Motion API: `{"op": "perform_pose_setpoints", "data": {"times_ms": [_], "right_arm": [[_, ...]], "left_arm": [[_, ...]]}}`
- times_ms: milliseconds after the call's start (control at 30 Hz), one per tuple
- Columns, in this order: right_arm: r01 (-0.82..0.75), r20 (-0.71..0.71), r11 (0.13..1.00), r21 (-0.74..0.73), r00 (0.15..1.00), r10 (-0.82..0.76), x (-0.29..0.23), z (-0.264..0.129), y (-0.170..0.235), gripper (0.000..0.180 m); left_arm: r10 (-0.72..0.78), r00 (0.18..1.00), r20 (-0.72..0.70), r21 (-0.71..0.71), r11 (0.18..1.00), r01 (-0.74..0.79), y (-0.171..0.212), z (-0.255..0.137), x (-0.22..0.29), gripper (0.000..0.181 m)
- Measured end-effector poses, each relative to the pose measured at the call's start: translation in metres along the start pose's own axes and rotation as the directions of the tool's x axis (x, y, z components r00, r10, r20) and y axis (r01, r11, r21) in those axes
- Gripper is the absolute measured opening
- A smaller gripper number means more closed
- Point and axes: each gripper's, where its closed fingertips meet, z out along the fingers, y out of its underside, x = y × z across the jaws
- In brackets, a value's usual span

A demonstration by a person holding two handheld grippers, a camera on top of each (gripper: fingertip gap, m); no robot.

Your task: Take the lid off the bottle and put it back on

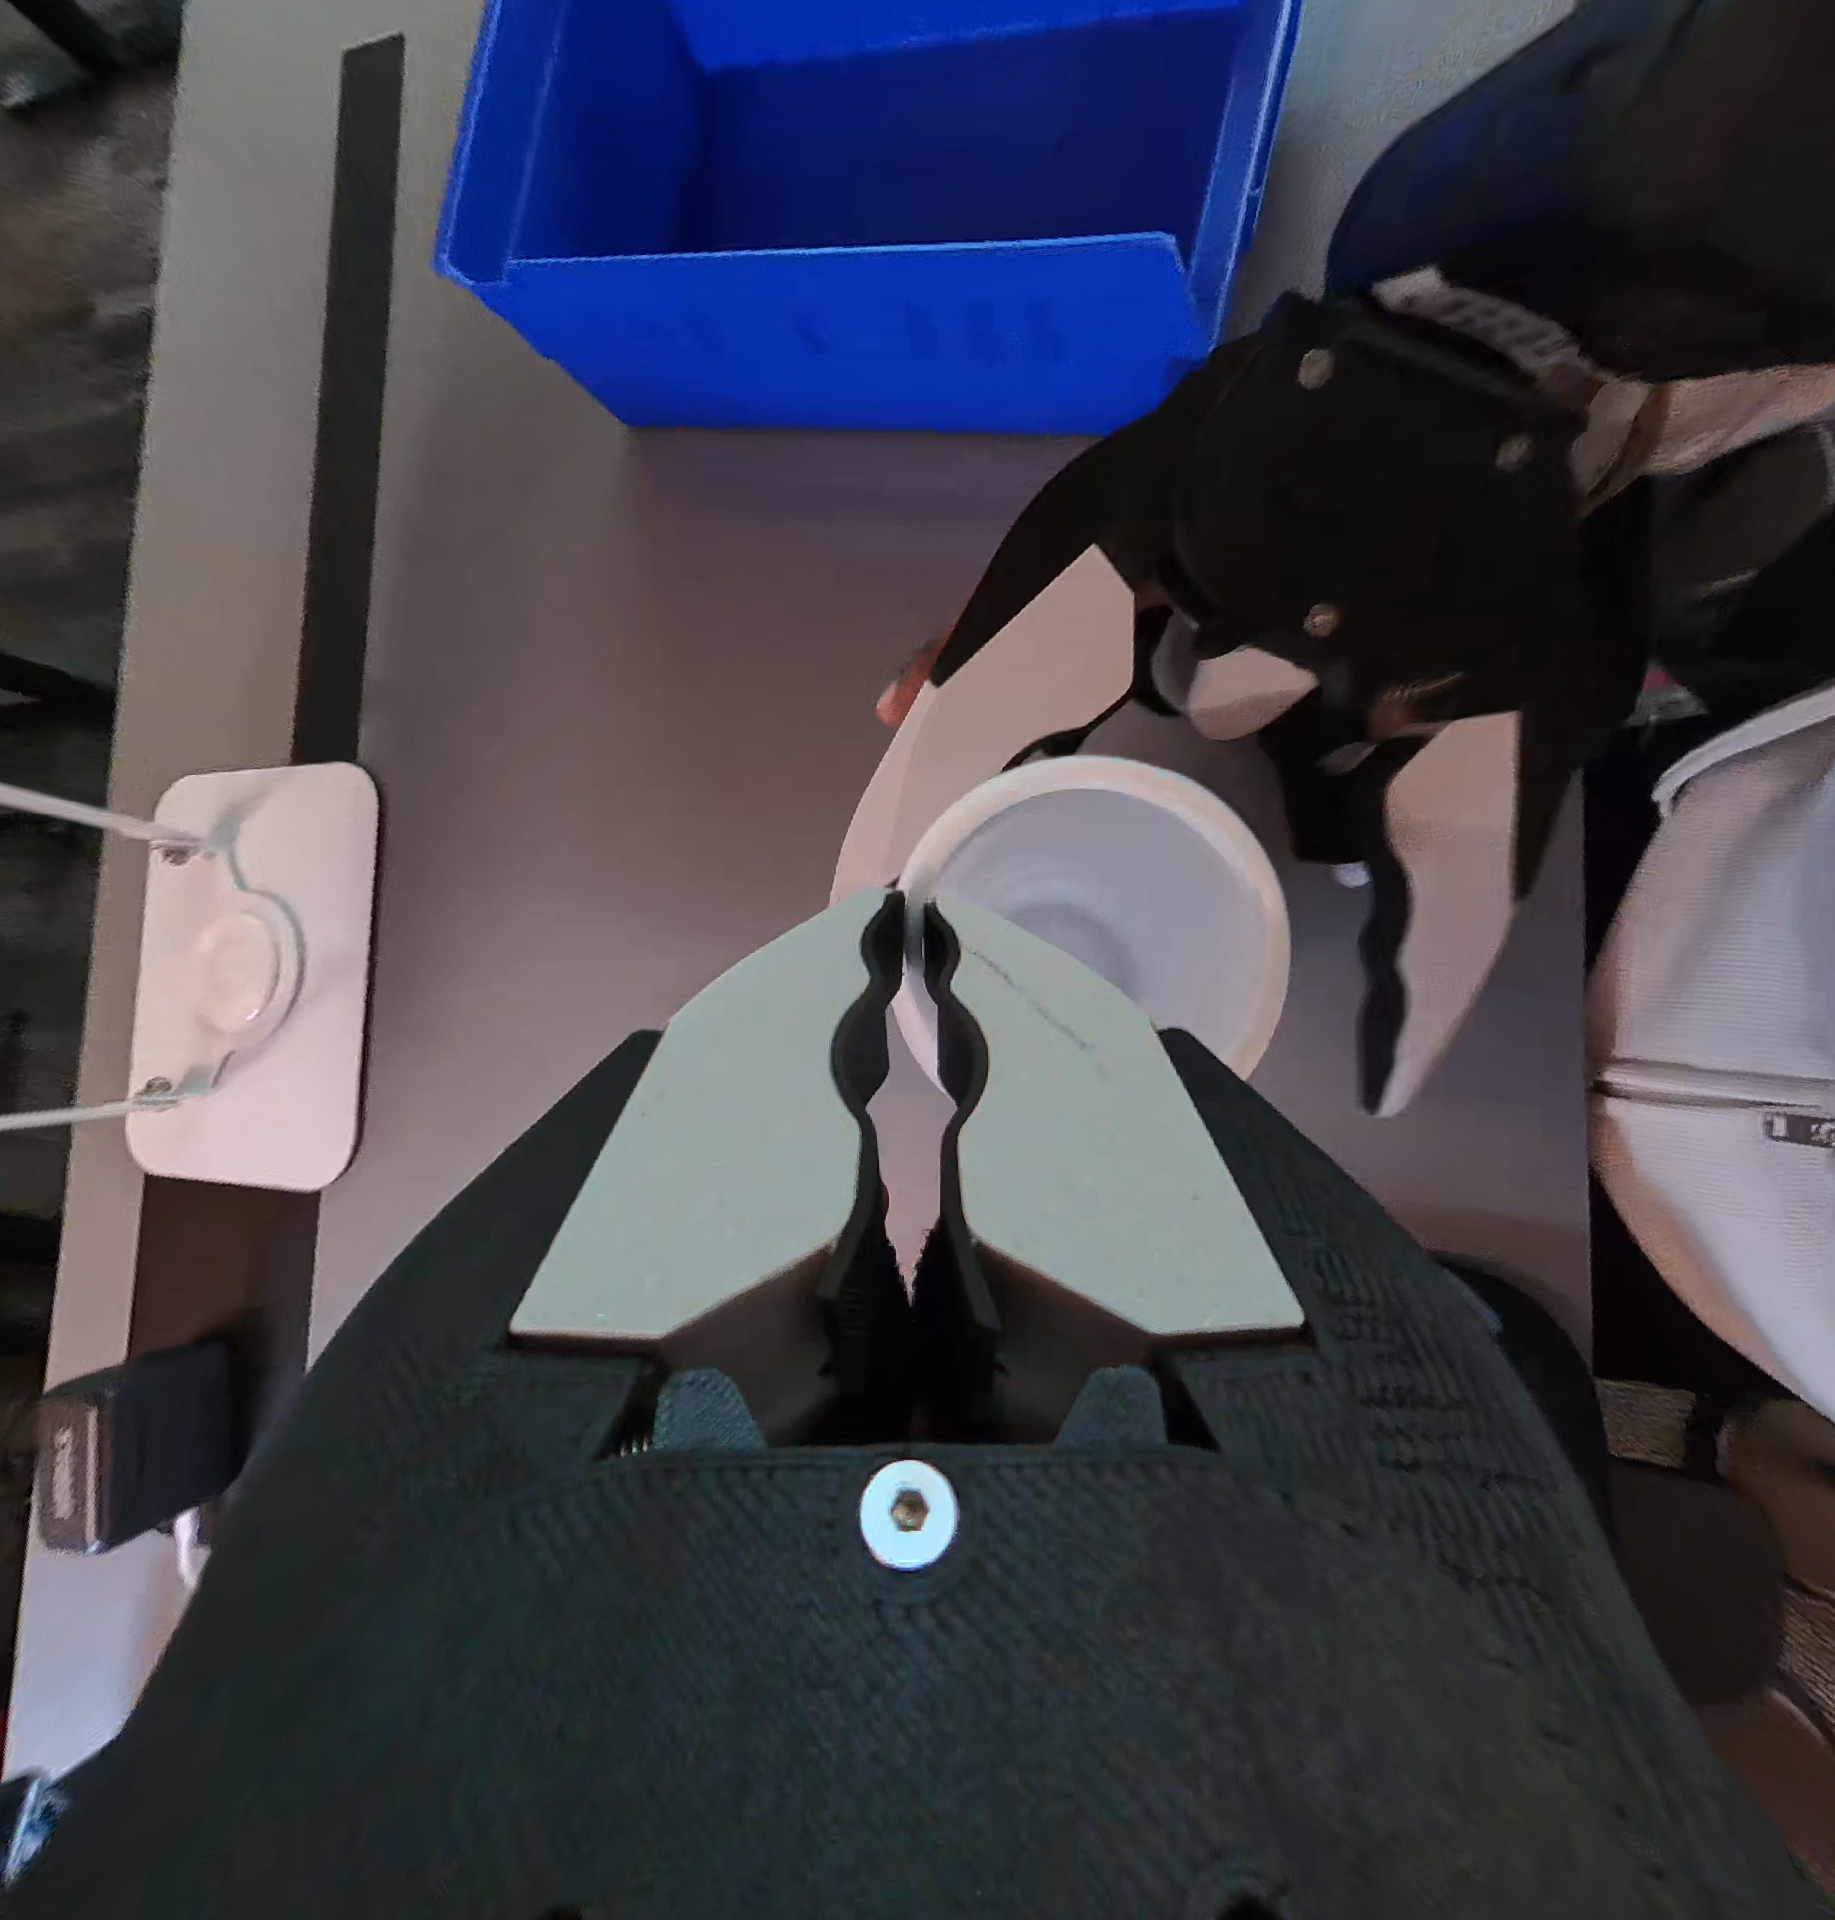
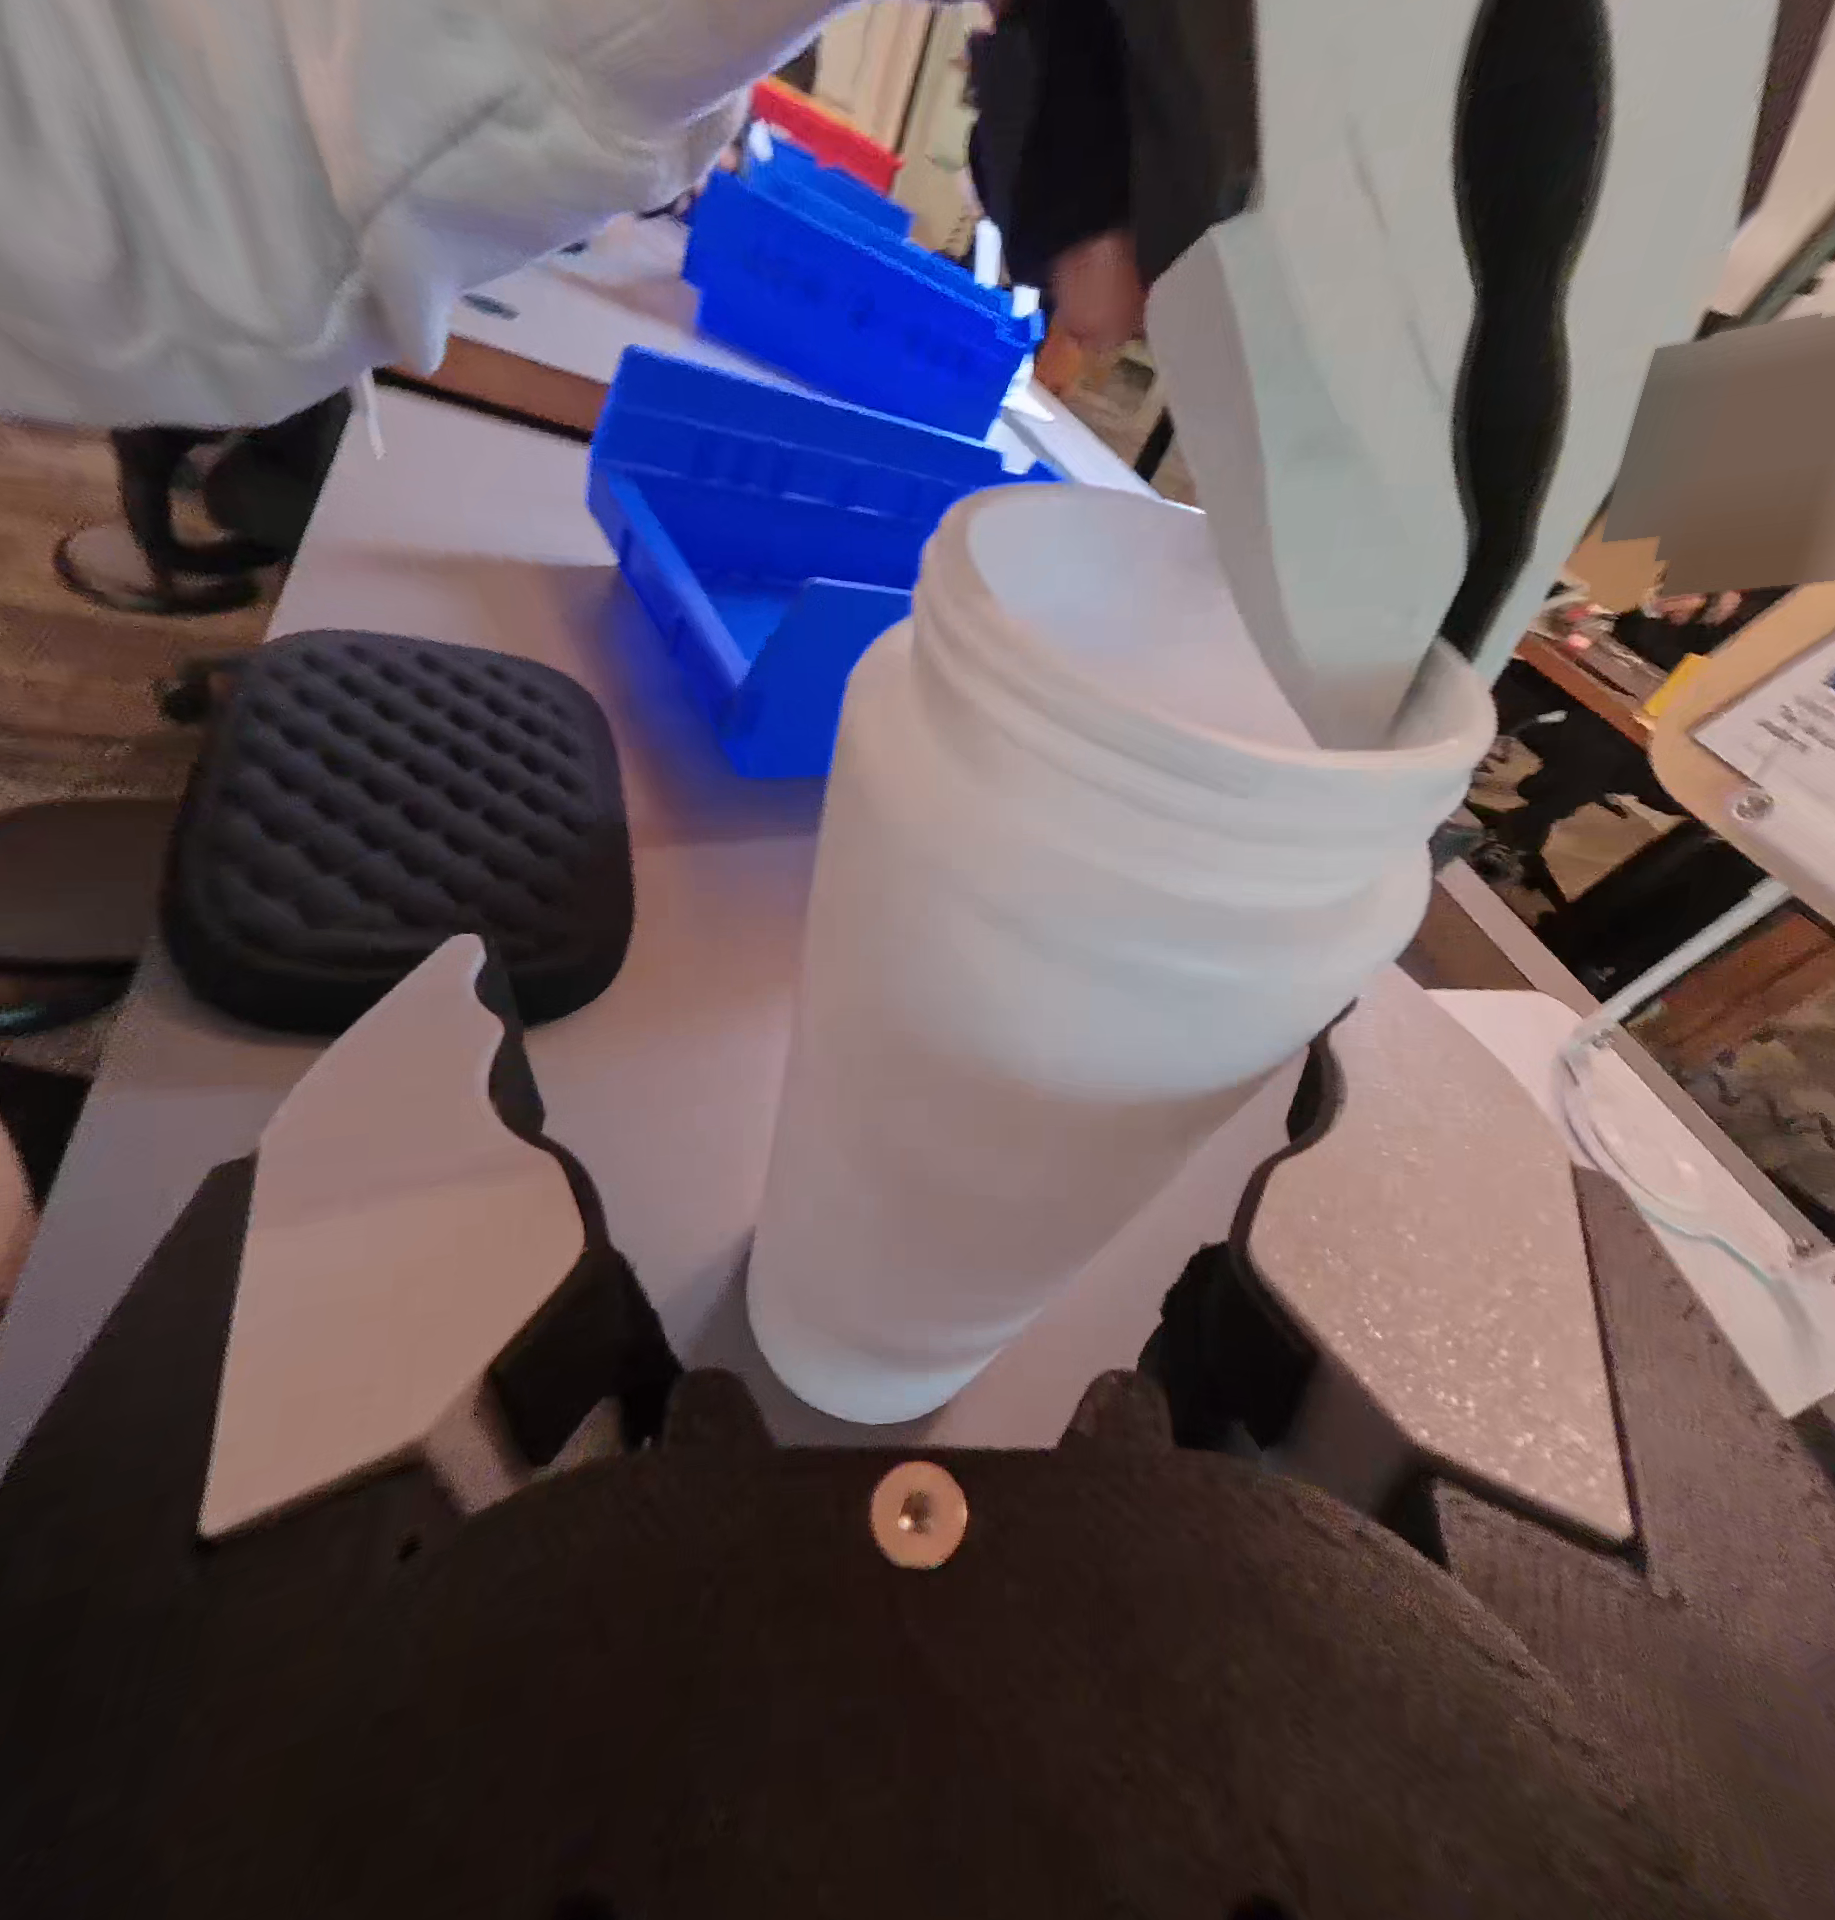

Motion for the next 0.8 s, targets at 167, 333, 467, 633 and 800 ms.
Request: {"op": "perform_pose_setpoints", "data": {"times_ms": [167,333,467,633,800], "right_arm": [[-0.132,-0.062,0.983,0.125,0.988,0.14,0.024,-0.01,-0.003,0.101],[-0.123,-0.107,0.988,0.098,0.985,0.133,0.031,-0.004,0.007,0.107],[-0.17,-0.081,0.978,0.124,0.98,0.181,0.029,-0.004,0.007,0.102],[-0.169,-0.087,0.977,0.132,0.98,0.181,0.029,-0.003,0.007,0.103],[-0.15,-0.1,0.982,0.116,0.982,0.162,0.031,-0.003,0.011,0.101]], "left_arm": [[-0.038,0.991,-0.125,0.006,0.999,0.039,-0.017,0.015,0.004,0.004],[-0.054,0.985,-0.163,0.039,0.997,0.062,-0.025,0.024,0.0,0.007],[-0.058,0.97,-0.235,0.1,0.991,0.084,-0.024,0.018,0.009,0.061],[-0.054,0.993,-0.106,0.221,0.972,0.076,-0.016,-0.027,-0.009,0.09],[-0.239,0.913,0.332,0.315,0.94,0.132,0.045,-0.108,-0.068,0.088]]}}
